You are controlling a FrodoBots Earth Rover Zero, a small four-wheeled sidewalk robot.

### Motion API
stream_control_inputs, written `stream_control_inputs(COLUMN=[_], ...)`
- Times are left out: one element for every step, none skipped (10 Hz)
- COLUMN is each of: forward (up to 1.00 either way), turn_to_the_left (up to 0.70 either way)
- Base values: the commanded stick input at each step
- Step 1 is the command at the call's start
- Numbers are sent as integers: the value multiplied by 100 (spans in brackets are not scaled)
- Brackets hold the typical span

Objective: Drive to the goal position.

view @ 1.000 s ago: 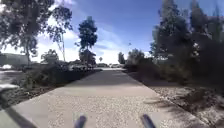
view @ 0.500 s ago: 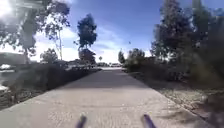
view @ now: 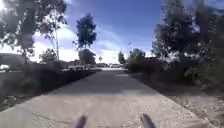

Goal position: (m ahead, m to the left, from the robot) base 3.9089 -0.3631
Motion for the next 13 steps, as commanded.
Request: stream_control_inputs(forward=[100, 100, 100, 100, 100, 100, 100, 100, 100, 100, 100, 100, 100], turn_to_the_left=[0, 0, 0, 0, 0, 0, 0, 0, 0, 0, 0, 0, 0])
